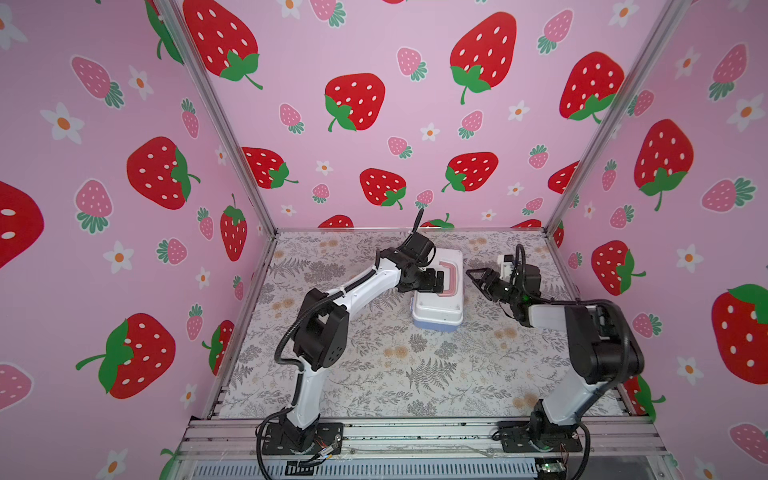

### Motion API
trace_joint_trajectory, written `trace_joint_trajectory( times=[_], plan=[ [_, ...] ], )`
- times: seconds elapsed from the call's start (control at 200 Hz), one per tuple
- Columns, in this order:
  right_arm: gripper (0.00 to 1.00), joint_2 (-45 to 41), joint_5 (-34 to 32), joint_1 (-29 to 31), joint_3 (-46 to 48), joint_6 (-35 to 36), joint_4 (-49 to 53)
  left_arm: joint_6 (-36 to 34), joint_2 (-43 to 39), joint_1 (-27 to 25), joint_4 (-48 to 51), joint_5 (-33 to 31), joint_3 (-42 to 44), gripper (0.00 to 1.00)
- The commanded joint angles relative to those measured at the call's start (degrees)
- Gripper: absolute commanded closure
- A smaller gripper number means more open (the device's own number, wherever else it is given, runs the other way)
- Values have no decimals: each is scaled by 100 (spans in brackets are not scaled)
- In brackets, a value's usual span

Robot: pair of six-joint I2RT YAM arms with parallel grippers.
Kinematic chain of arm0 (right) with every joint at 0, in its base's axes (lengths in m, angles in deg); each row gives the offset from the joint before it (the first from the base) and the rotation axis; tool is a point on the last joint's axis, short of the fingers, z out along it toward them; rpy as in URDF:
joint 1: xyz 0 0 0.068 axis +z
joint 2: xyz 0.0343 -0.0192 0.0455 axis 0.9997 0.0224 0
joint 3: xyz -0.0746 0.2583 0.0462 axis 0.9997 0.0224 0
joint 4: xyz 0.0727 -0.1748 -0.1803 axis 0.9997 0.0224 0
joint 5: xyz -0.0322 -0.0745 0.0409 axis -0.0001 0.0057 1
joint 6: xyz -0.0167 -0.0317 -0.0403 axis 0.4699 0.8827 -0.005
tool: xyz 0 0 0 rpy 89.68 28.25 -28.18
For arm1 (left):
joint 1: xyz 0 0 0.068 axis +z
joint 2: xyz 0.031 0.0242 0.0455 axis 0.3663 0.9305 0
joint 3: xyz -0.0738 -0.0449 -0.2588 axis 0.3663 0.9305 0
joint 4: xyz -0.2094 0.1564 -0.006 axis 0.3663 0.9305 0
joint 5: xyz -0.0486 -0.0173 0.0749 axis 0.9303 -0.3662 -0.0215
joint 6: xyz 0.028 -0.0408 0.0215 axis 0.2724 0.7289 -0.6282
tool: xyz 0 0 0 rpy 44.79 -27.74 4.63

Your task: Pack the tool kit

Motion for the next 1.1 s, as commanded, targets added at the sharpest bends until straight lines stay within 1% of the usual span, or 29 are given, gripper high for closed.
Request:
trace_joint_trajectory(
  times=[0.0, 0.08, 0.155, 0.185, 0.235, 0.26, 0.33, 0.385, 0.455, 0.53, 0.56, 0.595, 0.625, 0.67, 0.72, 0.75, 0.775, 0.8, 0.825, 0.86, 0.895, 0.925, 0.94, 0.95, 0.98, 1.005, 1.04, 1.065, 1.095],
  plan=[
    [1, -994, -1620, -153, -86, 1539, 1600, -146, -1660, 380, -912, -618, 817, 1],
    [1, -1598, -2766, -172, 165, 1898, 1712, -265, -2758, 682, -1627, -930, 1762, 1],
    [1, -2090, -3821, -170, 574, 2217, 1465, -518, -3786, 788, -2231, -1718, 2713, 1],
    [1, -2210, -4124, -166, 843, 2659, 1046, -770, -4170, 801, -2561, -2048, 3143, 1],
    [1, -2341, -4031, -165, 1449, 3782, -25, -1554, -4637, 803, -3451, -2582, 4036, 1],
    [1, -2422, -4071, -163, 1707, 4131, -321, -1945, -4791, 808, -3935, -2775, 4510, 1],
    [1, -2528, -4799, -191, 2177, 3713, -685, -2298, -4992, 848, -4558, -3543, 5472, 1],
    [1, -2491, -4840, -199, 2394, 3629, -794, -2243, -4972, 1039, -4672, -3951, 5911, 1],
    [1, -2276, -4491, -205, 2584, 4037, -1096, -2428, -4824, 1414, -4963, -3592, 6335, 1],
    [1, -1918, -4658, -197, 2790, 3967, -1612, -2488, -4439, 1832, -5600, -3106, 6684, 1],
    [1, -1748, -4769, -207, 2910, 3895, -1915, -2494, -4244, 1982, -5876, -2982, 6710, 1],
    [1, -1585, -4802, -220, 2982, 3831, -2369, -2567, -4134, 2090, -5520, -2725, 6481, 1],
    [1, -1561, -4722, -223, 2917, 3892, -2295, -2816, -4036, 2132, -5784, -2543, 6484, 1],
    [1, -1373, -4633, -235, 2974, 4000, -2774, -2982, -3867, 2172, -6186, -2598, 6599, 1],
    [1, -1283, -4395, -340, 2673, 4068, -2267, -2943, -3614, 2342, -6268, -2780, 6658, 1],
    [1, -1172, -4296, -348, 2601, 4254, -2286, -2938, -3454, 2502, -6350, -2638, 6719, 1],
    [1, -1112, -4172, -349, 2595, 4453, -2434, -2986, -3290, 2635, -6628, -2442, 6863, 1],
    [1, -1094, -4159, -342, 2619, 4640, -2575, -3044, -3112, 2781, -7265, -2308, 7061, 1],
    [1, -1055, -4214, -337, 2743, 4758, -2911, -3073, -3091, 2824, -7395, -2248, 7117, 1],
    [1, -859, -4533, -350, 3065, 4667, -3745, -3256, -3149, 2950, -7795, -1761, 7282, 1],
    [1, -403, -4777, -355, 3348, 4533, -4519, -3048, -3077, 3186, -8107, -1530, 7458, 1],
    [1, 40, -4465, -347, 3546, 4704, -5702, -2776, -2828, 3463, -8710, -1263, 7646, 1],
    [1, 83, -4240, -340, 3575, 4801, -5896, -2656, -2622, 3595, -9077, -1096, 7761, 1],
    [1, 27, -4122, -338, 3572, 4841, -5869, -2599, -2455, 3670, -9459, -990, 7830, 1],
    [1, -343, -3903, -320, 3317, 4956, -4771, -2412, -2076, 3871, -10077, -898, 7890, 1],
    [1, -445, -3753, -328, 3071, 5019, -3994, -2320, -2204, 4033, -9465, -582, 7769, 1],
    [1, -105, -3852, -292, 2949, 5008, -4320, -2387, -2486, 4115, -8374, -269, 7414, 1],
    [1, -81, -3863, -266, 2902, 5034, -4366, -2445, -2321, 4091, -8439, -193, 7258, 1],
    [1, -288, -3857, -258, 2808, 5063, -3786, -2529, -2214, 4049, -8405, -120, 7171, 1]
  ],
)
